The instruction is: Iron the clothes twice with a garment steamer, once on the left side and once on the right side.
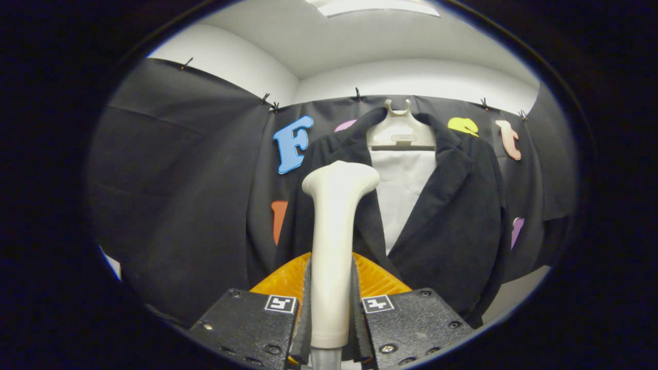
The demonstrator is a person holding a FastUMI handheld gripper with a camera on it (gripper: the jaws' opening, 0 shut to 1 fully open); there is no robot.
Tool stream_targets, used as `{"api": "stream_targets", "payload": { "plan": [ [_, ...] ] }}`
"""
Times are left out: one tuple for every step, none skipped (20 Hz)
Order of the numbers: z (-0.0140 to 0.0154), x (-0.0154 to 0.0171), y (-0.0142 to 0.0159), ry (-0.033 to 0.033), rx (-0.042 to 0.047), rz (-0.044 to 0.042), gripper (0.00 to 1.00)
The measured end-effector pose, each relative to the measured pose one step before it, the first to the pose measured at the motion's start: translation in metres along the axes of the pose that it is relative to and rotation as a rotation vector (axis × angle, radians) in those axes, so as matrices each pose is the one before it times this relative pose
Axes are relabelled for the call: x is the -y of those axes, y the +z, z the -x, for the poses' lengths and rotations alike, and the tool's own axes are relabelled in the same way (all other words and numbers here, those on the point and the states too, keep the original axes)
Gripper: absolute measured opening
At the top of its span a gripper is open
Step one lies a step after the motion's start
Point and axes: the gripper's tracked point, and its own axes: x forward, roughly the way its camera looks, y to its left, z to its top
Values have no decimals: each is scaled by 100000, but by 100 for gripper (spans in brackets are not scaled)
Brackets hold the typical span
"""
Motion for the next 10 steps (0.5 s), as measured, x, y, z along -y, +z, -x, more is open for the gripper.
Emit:
{"api": "stream_targets", "payload": {
  "plan": [
    [242,55,-390,79,-621,212,34],
    [255,74,-415,54,-545,-117,34],
    [179,108,-471,-78,-483,-187,34],
    [287,189,-414,-627,-539,-483,34],
    [174,213,-486,-768,-717,-337,33],
    [86,109,-473,-430,-1062,145,33],
    [173,-12,-476,153,-1184,155,33],
    [135,-58,-508,186,-1140,-165,33],
    [262,102,-392,-281,-951,46,33],
    [190,141,-438,-571,-653,239,33]
  ]
}}
